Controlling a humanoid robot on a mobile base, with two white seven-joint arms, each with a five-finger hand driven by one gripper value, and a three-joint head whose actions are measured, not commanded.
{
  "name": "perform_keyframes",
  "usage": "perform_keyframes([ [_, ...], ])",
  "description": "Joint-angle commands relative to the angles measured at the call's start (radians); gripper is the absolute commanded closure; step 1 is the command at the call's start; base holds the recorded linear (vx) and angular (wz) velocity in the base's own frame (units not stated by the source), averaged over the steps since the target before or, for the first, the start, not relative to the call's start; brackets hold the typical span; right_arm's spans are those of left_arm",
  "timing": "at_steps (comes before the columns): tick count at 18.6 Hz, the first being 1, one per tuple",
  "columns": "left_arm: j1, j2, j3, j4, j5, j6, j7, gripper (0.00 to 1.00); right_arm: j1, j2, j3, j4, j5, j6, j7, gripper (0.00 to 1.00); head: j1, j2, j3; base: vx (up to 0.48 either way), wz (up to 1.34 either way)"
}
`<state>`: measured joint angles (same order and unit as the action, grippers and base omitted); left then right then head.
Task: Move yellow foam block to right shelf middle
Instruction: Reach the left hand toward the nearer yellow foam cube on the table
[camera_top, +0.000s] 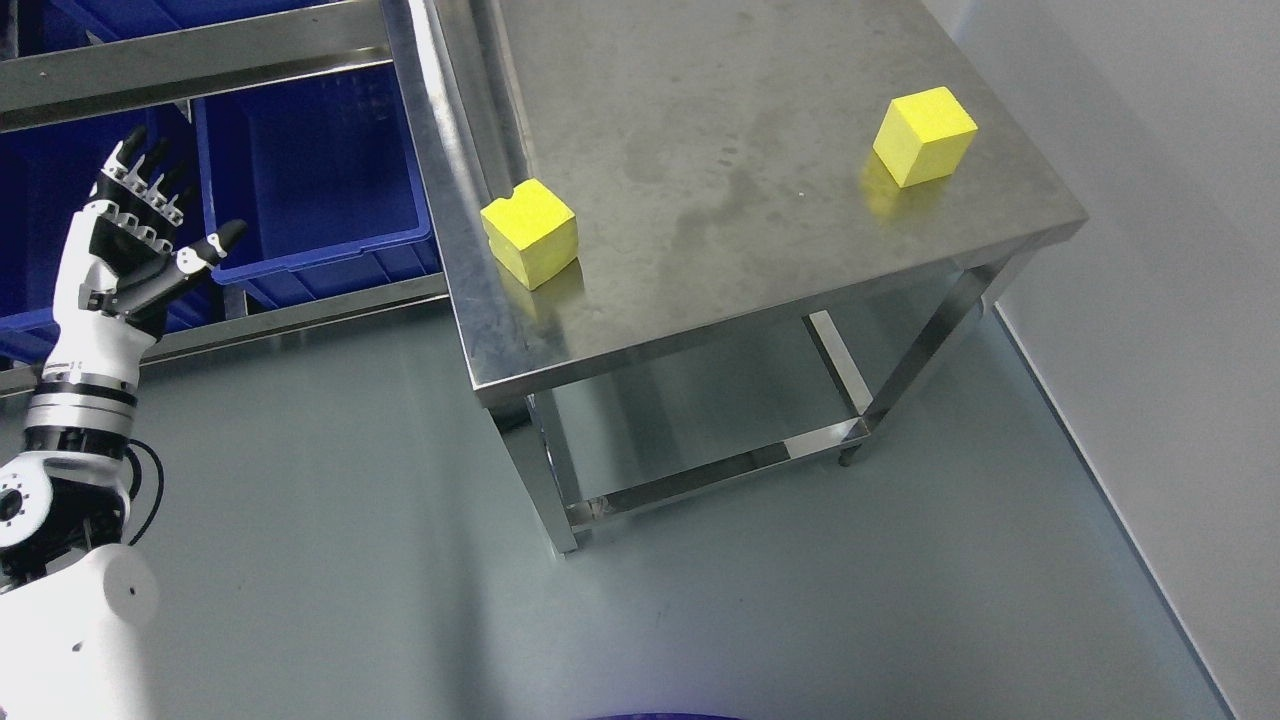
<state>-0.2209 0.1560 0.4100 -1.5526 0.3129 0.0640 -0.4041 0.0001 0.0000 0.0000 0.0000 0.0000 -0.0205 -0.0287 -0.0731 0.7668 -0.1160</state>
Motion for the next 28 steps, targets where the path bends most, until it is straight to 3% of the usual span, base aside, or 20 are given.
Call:
perform_keyframes([
  [1,0.002,0.000,0.004,0.000,0.000,-0.019,-0.002,0.00,0.024,-0.017,-0.012,-0.017,0.003,0.001,0.000,0.00,0.0000,0.000,0.000,0.047,0.10],
  [5,-0.005,0.008,-0.022,-0.003,0.000,-0.058,-0.019,0.00,0.024,-0.017,-0.012,-0.017,0.003,0.001,0.000,0.00,0.0000,0.000,0.000,0.074,0.11],
  [8,-0.026,0.011,-0.071,-0.018,0.000,-0.082,-0.149,0.00,0.023,-0.017,-0.012,-0.017,0.003,0.001,0.000,0.00,0.0000,0.000,0.000,0.070,0.02],
  [11,-0.032,0.022,-0.172,-0.035,0.000,-0.107,-0.246,0.00,0.023,-0.017,-0.012,-0.017,0.003,0.001,0.000,0.00,0.0000,0.000,0.000,0.022,-0.03],
  [16,-0.058,0.114,-0.397,-0.040,-0.006,-0.110,-0.275,0.00,0.024,-0.017,-0.012,-0.017,0.003,0.001,0.000,0.00,0.0000,0.000,0.000,-0.001,-0.02],
  [20,-0.113,0.120,-0.528,-0.027,-0.199,-0.108,-0.279,0.00,0.023,-0.017,-0.012,-0.017,0.003,0.001,0.000,0.00,0.0000,0.000,0.000,-0.024,-0.14],
  [22,-0.129,0.117,-0.553,-0.008,-0.262,-0.108,-0.279,0.00,0.024,-0.017,-0.012,-0.017,0.003,0.001,0.000,0.00,0.0000,0.000,0.000,-0.035,-0.19],
  [28,-0.118,0.117,-0.524,-0.004,-0.270,-0.107,-0.274,0.00,0.023,-0.017,-0.012,-0.017,0.003,0.001,0.000,0.00,0.0000,0.000,0.000,-0.004,-0.02],
])
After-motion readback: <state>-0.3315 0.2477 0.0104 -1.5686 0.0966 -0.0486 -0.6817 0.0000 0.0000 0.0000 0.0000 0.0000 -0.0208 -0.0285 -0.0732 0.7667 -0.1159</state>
